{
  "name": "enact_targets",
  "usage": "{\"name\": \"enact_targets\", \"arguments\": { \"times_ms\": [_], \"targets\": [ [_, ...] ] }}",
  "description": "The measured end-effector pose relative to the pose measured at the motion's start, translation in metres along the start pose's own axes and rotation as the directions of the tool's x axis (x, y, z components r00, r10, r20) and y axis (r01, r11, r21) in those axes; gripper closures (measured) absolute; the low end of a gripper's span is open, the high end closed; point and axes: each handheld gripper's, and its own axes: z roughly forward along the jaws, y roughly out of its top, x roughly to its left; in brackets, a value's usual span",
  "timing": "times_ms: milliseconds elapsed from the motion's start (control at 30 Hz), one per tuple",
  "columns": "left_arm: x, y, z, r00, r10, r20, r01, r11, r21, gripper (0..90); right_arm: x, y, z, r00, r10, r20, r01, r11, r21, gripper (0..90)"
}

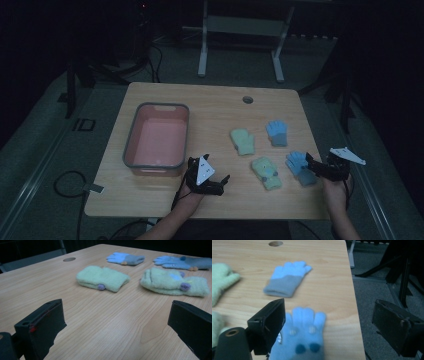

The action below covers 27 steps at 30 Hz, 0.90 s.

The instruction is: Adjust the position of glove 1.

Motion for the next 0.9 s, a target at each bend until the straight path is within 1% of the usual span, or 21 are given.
{"name": "enact_targets", "arguments": {
  "times_ms": [67,100,133,167,233,267,333,367,400,500,533,567,600,633,667,700,767,800,833,867,900],
  "targets": [
    [0.0,0.0,0.0,1.0,0.0,0.0,0.0,1.0,0.0,1.1,0.002,0.003,-0.001,0.9999,-0.011,0.003,0.011,0.9999,-0.008,12.0],
    [0.0,0.0,0.0,1.0,0.0,0.0,0.0,1.0,0.0,1.1,0.006,0.01,-0.002,0.9993,-0.037,0.006,0.037,0.9991,-0.02,12.0],
    [0.0,0.0,0.0,1.0,0.001,-0.001,-0.001,1.0,0.0,1.1,0.006,0.01,-0.002,0.9993,-0.037,0.006,0.037,0.9991,-0.02,12.0],
    [0.0,0.0,0.0,1.0,0.003,0.0,-0.003,1.0,0.0,1.1,0.008,0.017,-0.003,0.9989,-0.046,-0.011,0.045,0.9988,-0.019,13.8],
    [-0.001,0.0,0.0,1.0,0.003,-0.001,-0.003,1.0,0.0,1.1,0.009,0.02,-0.003,0.9987,-0.047,-0.02,0.047,0.9988,-0.016,13.9],
    [-0.001,0.0,0.0,1.0,0.004,-0.002,-0.004,1.0,0.001,1.1,0.013,0.028,-0.002,0.9983,-0.053,-0.022,0.053,0.9985,-0.013,14.3],
    [-0.001,0.0,0.0,1.0,0.004,-0.002,-0.004,1.0,0.0,1.1,0.016,0.035,-0.002,0.9971,-0.055,-0.051,0.054,0.9983,-0.021,14.4],
    [-0.001,0.0,0.0,1.0,0.003,-0.001,-0.003,1.0,0.0,1.1,0.016,0.035,-0.002,0.9971,-0.055,-0.051,0.054,0.9983,-0.021,14.4],
    [0.0,0.0,0.0,1.0,0.003,-0.001,-0.003,1.0,0.001,1.1,0.021,0.041,0.0,0.9955,-0.067,-0.067,0.067,0.9977,-0.011,14.4],
    [-0.001,0.0,0.0,1.0,0.003,-0.001,-0.003,1.0,0.001,1.1,0.026,0.046,0.003,0.9942,-0.073,-0.079,0.073,0.9973,0.004,15.3],
    [-0.001,0.0,0.0,1.0,0.003,-0.001,-0.003,1.0,0.001,1.1,0.031,0.05,0.006,0.9941,-0.075,-0.078,0.077,0.997,0.012,15.4],
    [-0.001,0.0,0.0,1.0,0.003,-0.001,-0.003,1.0,0.001,1.1,0.031,0.05,0.006,0.9941,-0.075,-0.078,0.077,0.997,0.012,15.4],
    [-0.001,0.0,0.0,1.0,0.003,-0.001,-0.003,1.0,0.002,1.1,0.036,0.053,0.008,0.9922,-0.069,-0.104,0.071,0.9973,0.017,13.1],
    [-0.001,0.0,0.0,1.0,0.004,-0.001,-0.004,1.0,0.002,1.1,0.038,0.055,0.008,0.9922,-0.062,-0.109,0.064,0.9979,0.015,13.3],
    [-0.001,0.0,0.0,1.0,0.005,-0.001,-0.005,1.0,0.002,1.1,0.041,0.057,0.009,0.9895,-0.069,-0.127,0.07,0.9975,0.009,12.1],
    [-0.001,0.0,0.0,1.0,0.006,0.0,-0.006,1.0,0.001,1.1,0.041,0.057,0.009,0.9895,-0.069,-0.127,0.07,0.9975,0.009,12.1],
    [-0.001,0.0,0.0,1.0,0.009,0.0,-0.009,1.0,0.003,1.1,0.047,0.059,0.008,0.9881,-0.078,-0.133,0.078,0.9969,-0.009,11.5],
    [-0.001,0.0,0.0,0.9999,0.01,0.0,-0.01,0.9999,0.003,1.1,0.054,0.063,0.008,0.9809,-0.101,-0.167,0.099,0.9949,-0.021,11.5],
    [-0.001,0.0,0.0,0.9999,0.01,0.0,-0.01,0.9999,0.003,1.1,0.054,0.063,0.008,0.9809,-0.101,-0.167,0.099,0.9949,-0.021,11.5],
    [-0.001,0.0,0.0,1.0,0.01,0.0,-0.01,0.9999,0.003,1.1,0.06,0.066,0.009,0.9726,-0.115,-0.202,0.112,0.9933,-0.029,12.3],
    [-0.001,0.0,0.0,1.0,0.01,0.0,-0.01,0.9999,0.003,1.1,0.06,0.066,0.009,0.9726,-0.115,-0.202,0.112,0.9933,-0.029,12.3]
  ]
}}
